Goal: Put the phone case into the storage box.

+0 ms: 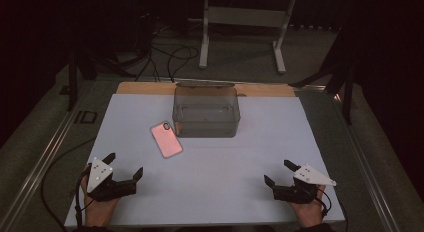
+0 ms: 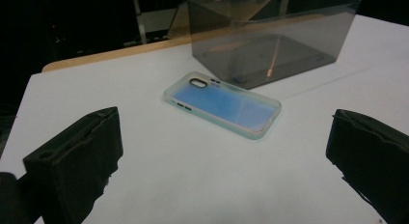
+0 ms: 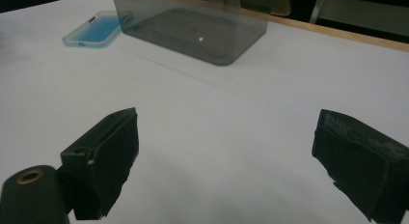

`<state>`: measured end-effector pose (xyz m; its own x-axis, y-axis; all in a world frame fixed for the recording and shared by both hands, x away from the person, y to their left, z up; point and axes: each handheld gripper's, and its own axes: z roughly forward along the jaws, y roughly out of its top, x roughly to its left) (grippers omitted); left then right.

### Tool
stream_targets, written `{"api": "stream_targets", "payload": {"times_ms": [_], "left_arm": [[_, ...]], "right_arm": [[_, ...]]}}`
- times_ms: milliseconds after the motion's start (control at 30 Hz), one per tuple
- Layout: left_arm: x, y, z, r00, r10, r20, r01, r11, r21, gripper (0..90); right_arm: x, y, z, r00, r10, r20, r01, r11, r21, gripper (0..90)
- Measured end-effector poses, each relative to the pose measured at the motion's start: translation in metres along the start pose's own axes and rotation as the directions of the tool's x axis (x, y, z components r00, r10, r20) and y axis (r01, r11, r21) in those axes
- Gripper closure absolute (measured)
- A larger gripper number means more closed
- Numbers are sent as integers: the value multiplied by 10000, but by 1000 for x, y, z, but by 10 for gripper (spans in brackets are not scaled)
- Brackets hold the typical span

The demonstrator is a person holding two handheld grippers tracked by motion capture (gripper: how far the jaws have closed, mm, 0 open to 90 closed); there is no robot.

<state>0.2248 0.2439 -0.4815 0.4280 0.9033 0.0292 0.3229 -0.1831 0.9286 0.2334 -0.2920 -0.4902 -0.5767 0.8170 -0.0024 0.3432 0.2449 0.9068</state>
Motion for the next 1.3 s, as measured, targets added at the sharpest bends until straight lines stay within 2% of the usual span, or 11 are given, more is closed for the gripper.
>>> {"api": "stream_targets", "payload": {"times_ms": [233, 367, 700, 1000, 1100, 1300], "left_arm": [[1, -1, 2, 9999, -95, 50, 94, 9998, 172, 3], [2, -3, 6, 9999, -142, 77, 138, 9987, 500, 3], [0, -3, 9, 9996, -97, 248, 81, 9980, 632, 3], [0, 1, 17, 10000, -40, 74, 33, 9959, 909, 4], [0, 3, 19, 9998, -187, 88, 178, 9950, 985, 9], [-1, 8, 26, 9998, -199, 21, 195, 9910, 1321, 12]], "right_arm": [[1, 0, 3, 9999, 18, -166, -15, 9998, 177, 91], [2, 0, 5, 9998, 10, -222, -4, 9996, 265, 91], [2, -1, 7, 9995, 34, -324, -19, 9989, 468, 91], [2, -1, 8, 9996, 22, -284, -5, 9983, 576, 91], [2, -1, 8, 9996, 34, -269, -19, 9983, 580, 91], [2, -1, 8, 9996, 42, -270, -26, 9982, 596, 91]]}}
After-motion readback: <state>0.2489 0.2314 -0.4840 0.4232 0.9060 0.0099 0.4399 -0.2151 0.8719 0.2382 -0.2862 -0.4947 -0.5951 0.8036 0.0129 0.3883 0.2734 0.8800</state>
